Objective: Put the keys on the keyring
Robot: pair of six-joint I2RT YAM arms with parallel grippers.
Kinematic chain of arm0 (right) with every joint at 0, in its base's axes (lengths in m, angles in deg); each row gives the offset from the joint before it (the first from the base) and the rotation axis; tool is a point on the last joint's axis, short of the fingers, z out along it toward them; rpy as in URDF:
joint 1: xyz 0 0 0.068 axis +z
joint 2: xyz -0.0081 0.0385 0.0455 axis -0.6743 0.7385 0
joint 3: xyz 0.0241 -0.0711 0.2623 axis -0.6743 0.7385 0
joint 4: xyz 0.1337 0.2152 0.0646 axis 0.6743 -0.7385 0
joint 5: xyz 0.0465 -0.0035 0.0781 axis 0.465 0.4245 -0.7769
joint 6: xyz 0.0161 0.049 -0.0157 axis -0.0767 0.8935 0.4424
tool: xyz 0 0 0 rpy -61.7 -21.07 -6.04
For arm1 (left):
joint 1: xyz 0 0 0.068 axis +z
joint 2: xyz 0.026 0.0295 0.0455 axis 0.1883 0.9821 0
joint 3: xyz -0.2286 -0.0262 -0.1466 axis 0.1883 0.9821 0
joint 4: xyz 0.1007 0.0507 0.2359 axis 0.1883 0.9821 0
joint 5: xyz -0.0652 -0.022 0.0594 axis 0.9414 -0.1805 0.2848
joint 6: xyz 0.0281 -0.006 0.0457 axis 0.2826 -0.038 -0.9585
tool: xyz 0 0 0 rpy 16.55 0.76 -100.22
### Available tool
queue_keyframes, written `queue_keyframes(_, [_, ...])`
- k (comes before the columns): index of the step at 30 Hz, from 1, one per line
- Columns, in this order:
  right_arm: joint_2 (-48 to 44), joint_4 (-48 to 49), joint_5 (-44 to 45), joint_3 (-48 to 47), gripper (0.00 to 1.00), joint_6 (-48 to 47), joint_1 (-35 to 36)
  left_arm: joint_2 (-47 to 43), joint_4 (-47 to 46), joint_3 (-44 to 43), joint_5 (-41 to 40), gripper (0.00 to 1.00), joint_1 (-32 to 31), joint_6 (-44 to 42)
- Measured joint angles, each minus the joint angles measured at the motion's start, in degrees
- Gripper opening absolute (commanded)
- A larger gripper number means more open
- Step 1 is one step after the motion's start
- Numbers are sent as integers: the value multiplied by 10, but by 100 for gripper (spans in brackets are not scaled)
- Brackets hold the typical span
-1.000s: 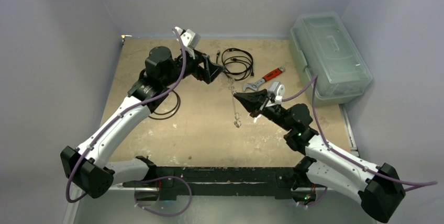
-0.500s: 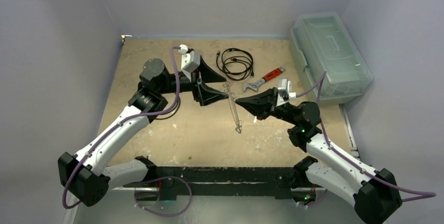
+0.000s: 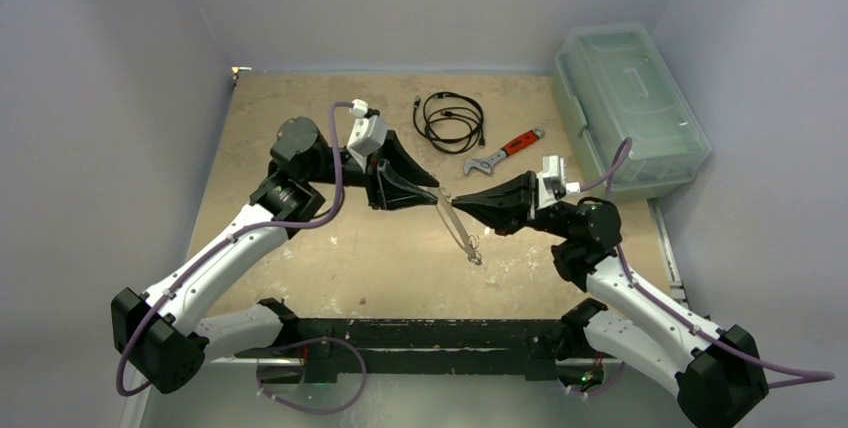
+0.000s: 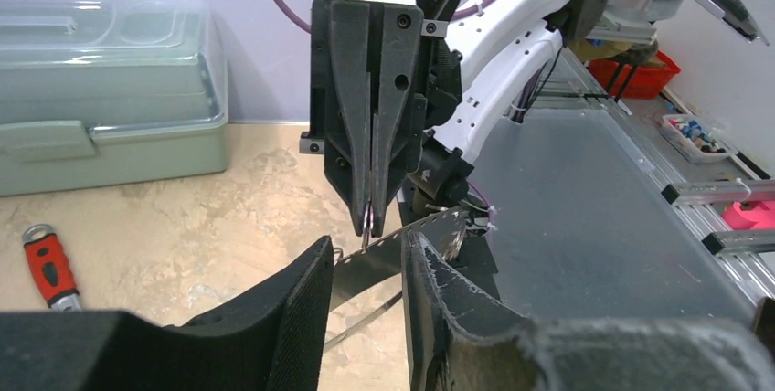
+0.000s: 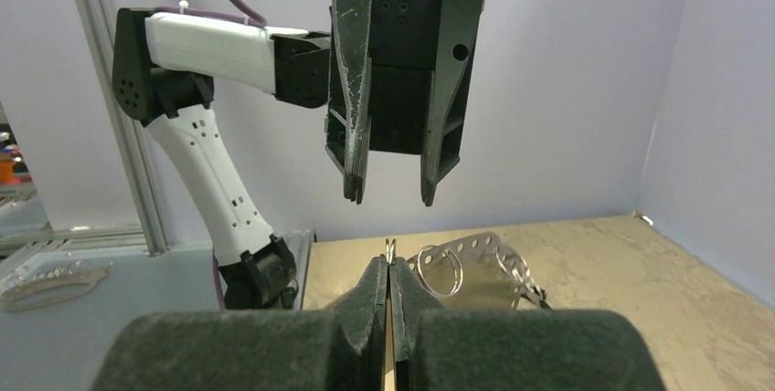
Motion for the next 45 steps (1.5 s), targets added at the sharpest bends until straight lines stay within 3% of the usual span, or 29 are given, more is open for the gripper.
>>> queue_keyframes(12, [0,16,-2,0,0,14,0,6,-4,3,2,23,-15,0])
queue_keyframes(32, [16,47,-4,0,0,33,0,16,-4,10,-14,20,-30,0])
queue_keyframes(35, [17,47,-5,0,0,34,0,18,-4,10,-16,22,-31,0])
queue_keyframes(40, [20,48,-5,0,0,36,0,21,-4,10,-23,38,-34,0])
queue_keyframes(45, [24,57,-7,0,0,40,0,22,-3,10,-32,38,-34,0])
